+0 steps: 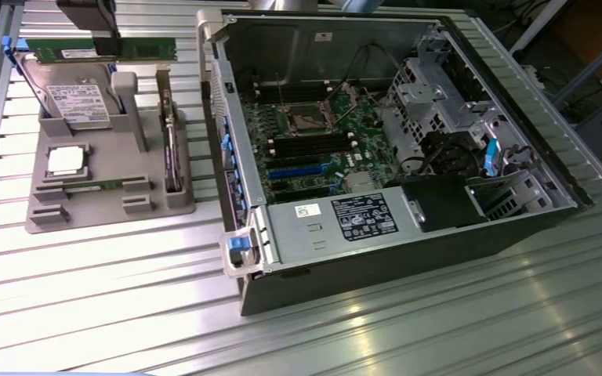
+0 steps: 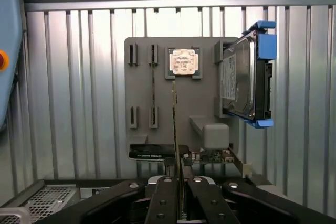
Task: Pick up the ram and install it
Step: 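Pick up the ram and move it above insertion slot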
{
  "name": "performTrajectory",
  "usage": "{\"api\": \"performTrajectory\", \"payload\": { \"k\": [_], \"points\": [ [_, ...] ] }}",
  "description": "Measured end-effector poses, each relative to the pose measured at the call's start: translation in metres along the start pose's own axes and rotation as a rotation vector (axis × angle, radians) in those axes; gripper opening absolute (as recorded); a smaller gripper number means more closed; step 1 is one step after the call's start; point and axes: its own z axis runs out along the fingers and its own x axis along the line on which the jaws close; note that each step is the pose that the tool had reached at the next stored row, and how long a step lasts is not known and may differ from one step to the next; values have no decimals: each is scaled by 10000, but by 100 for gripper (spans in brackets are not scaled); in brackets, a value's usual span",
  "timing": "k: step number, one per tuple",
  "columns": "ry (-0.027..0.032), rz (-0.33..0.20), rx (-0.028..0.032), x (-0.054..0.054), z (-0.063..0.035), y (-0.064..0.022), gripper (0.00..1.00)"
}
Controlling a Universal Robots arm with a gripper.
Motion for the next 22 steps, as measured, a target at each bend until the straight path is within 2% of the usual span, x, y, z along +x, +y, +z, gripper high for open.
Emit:
{"api": "performTrajectory", "payload": {
  "k": [5, 6, 7, 9, 10, 13, 16, 17, 19, 21, 22],
  "points": [
    [0, 0, 2, 0, 0, 2, 14],
    [1, 0, -10, -1, -1, -33, 14],
    [0, 0, -9, -3, -6, -102, 14],
    [1, 1, -10, -7, -15, -309, 14],
    [1, 0, -9, -11, -19, -484, 14],
    [0, 0, -16, -15, -31, -840, 14],
    [0, 0, -23, -19, -41, -1191, 14],
    [1, -1, -25, -20, -44, -1283, 14],
    [1, 0, -29, -23, -50, -1582, 14],
    [1, 0, -36, -24, -55, -1827, 14],
    [1, 0, -42, -24, -58, -1977, 14]
  ]
}}
